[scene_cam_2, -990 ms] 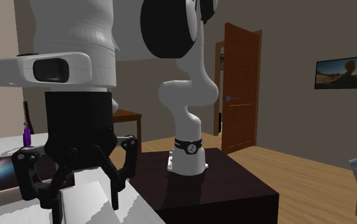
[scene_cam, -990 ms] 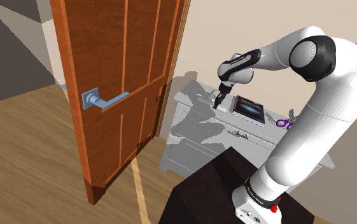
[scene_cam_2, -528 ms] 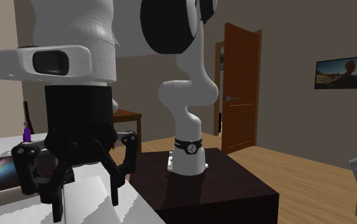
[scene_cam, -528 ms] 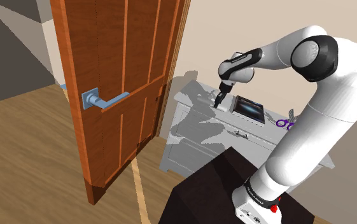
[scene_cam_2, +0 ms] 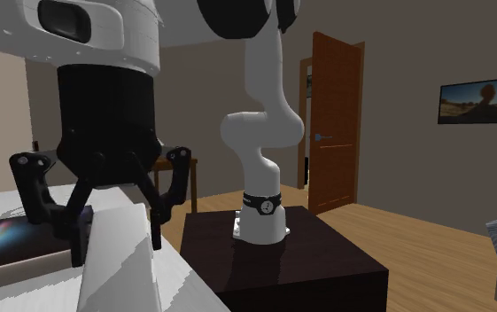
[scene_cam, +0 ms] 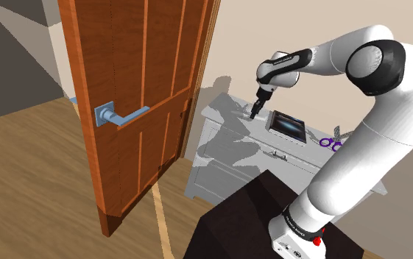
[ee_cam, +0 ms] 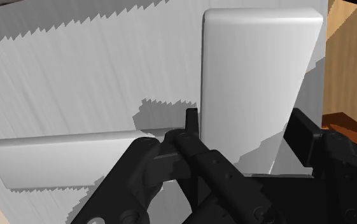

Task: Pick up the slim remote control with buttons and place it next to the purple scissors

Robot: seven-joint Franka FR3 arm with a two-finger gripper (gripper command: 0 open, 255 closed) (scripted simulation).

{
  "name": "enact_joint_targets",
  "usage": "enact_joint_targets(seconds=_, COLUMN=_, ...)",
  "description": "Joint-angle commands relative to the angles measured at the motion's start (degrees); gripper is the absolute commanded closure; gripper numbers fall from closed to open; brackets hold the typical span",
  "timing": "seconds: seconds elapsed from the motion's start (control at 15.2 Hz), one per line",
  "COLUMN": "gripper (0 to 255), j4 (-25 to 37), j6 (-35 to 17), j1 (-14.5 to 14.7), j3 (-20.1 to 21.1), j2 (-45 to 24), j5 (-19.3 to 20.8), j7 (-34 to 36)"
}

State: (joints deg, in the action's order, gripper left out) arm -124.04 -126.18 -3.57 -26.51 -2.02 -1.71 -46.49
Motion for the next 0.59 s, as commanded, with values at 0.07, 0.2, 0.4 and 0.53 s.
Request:
enact_joint_targets(seconds=0.07, gripper=255, j4=1.0, j6=2.1, j1=0.1, j3=0.0, j2=1.2, j5=0.7, j7=0.5)
enact_joint_targets(seconds=0.2, gripper=255, j4=1.8, j6=3.6, j1=0.1, j3=0.0, j2=1.9, j5=1.1, j7=0.8)
enact_joint_targets(seconds=0.4, gripper=255, j4=3.2, j6=5.8, j1=0.2, j3=0.1, j2=3.0, j5=1.6, j7=1.2)
enact_joint_targets(seconds=0.53, gripper=255, j4=4.1, j6=7.3, j1=0.2, j3=0.1, j2=3.6, j5=1.9, j7=1.5)
